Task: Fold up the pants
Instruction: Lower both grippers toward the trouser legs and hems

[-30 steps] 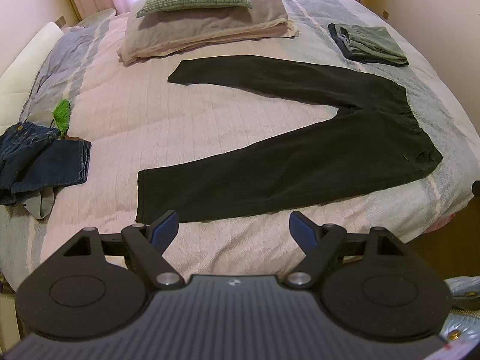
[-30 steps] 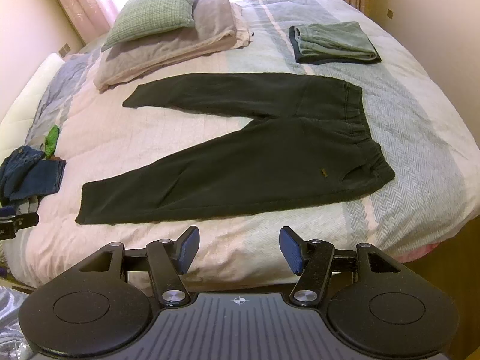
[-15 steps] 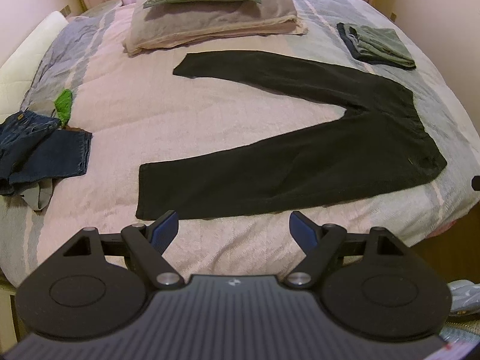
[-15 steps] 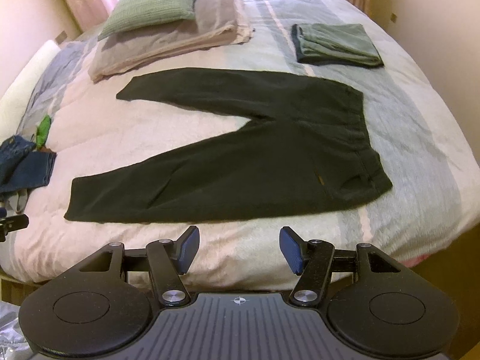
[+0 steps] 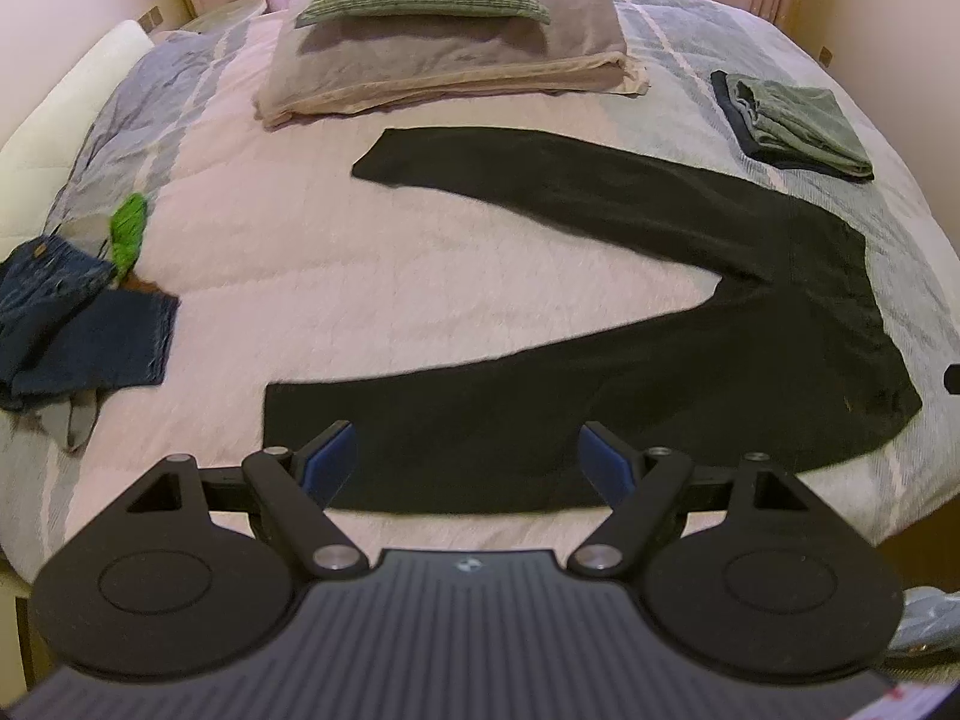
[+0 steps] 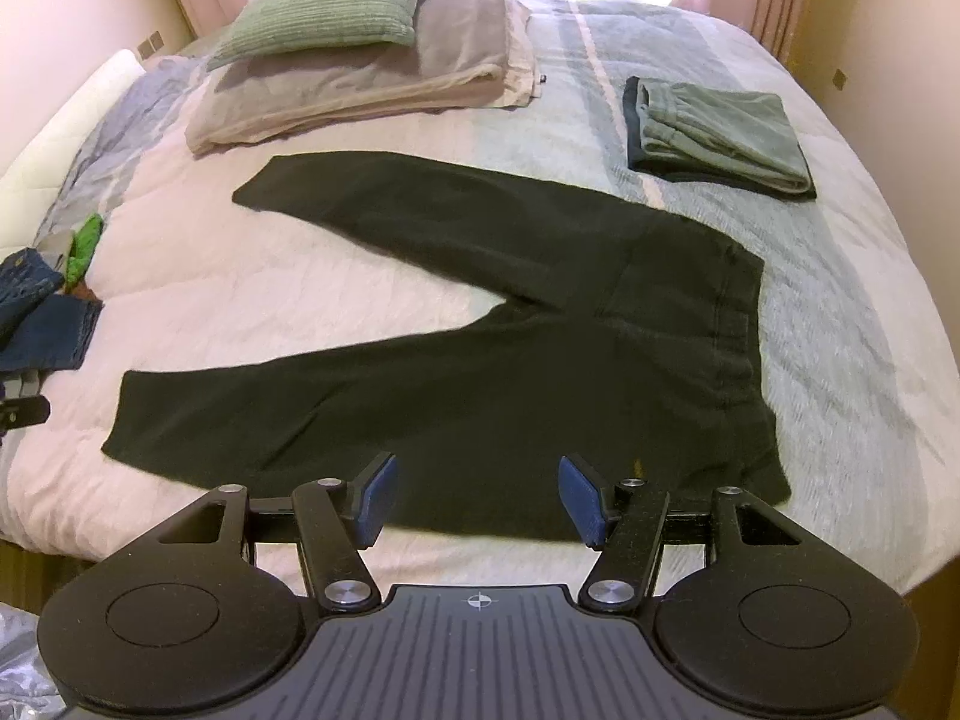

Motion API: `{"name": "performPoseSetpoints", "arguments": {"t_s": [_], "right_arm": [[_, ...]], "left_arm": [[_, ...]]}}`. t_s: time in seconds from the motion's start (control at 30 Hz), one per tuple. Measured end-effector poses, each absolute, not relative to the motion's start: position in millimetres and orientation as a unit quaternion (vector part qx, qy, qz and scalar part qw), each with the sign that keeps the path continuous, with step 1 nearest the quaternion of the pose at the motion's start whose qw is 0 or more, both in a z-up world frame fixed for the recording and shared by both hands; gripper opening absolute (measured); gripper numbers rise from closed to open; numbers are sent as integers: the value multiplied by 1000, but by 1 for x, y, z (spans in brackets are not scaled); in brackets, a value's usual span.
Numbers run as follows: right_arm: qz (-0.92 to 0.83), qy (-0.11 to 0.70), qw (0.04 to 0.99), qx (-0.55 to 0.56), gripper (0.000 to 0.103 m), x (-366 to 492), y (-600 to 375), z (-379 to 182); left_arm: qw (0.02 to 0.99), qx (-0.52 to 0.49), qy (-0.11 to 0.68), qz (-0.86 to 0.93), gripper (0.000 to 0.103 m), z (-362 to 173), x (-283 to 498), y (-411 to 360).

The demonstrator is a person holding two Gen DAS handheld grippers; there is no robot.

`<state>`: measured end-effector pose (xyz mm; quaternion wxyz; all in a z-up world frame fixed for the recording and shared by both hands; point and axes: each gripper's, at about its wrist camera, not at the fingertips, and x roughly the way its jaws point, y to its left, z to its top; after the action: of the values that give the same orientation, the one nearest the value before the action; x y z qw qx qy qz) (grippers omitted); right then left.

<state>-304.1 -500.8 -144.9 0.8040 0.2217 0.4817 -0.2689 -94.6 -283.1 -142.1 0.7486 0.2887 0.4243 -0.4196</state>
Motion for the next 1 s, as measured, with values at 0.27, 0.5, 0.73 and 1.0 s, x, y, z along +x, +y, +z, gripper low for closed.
{"name": "performPoseSetpoints", "arguments": {"t_s": [0.27, 0.5, 0.73, 1.0], "right_arm": [[-256, 503, 797, 214, 57, -283, -581, -166], [-237, 510, 799, 212, 57, -272, -640, -198], [-227, 463, 822, 241, 57, -273, -714, -238], [-207, 436, 844, 235, 57, -240, -814, -300]], "left_arm": [[747, 297, 424, -418, 78, -157, -100, -369], [745, 308, 415, -422, 78, -187, -96, -431], [719, 317, 386, -483, 78, -236, -66, -504], [643, 365, 299, -603, 72, -319, -18, -626]]}}
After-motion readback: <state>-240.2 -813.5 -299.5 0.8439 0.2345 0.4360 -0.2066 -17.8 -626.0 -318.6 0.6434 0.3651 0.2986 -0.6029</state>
